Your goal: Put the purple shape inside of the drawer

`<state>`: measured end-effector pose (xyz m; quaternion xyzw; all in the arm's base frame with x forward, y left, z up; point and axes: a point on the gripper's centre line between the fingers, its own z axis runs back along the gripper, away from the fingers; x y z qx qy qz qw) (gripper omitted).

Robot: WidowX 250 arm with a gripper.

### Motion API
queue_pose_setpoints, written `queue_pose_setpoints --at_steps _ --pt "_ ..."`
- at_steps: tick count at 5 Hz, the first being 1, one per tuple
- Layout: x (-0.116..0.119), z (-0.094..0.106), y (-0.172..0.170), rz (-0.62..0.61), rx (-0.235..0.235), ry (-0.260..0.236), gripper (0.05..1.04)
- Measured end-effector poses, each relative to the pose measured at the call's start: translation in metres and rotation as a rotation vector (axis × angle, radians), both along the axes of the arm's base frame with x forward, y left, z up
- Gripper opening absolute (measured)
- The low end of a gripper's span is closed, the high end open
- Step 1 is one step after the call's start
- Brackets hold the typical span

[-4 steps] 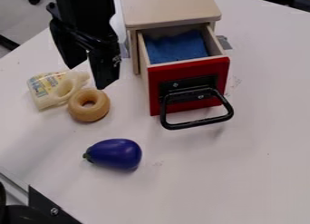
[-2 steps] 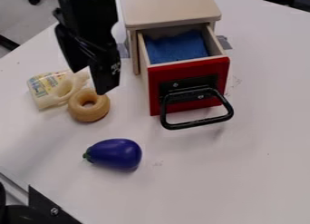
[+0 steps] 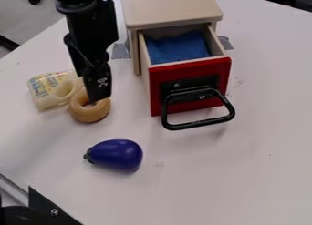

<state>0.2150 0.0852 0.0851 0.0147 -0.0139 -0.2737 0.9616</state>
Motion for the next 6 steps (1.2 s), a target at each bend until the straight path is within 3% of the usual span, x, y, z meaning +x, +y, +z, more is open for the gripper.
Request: queue_pose_setpoints --at_steps 2,3,5,6 --pt "-0.018 -0.022 -0.003 -0.242 -0.009 0.080 0.999" --pt "-0.030 -0.023 -0.013 -0.356 -0.017 0.092 0.999" --pt "-0.051 -0.028 -0.036 -0.483 -0.022 0.082 0.999" --pt "-0.049 -0.030 -0.044 -0.510 -0.021 0.062 0.999"
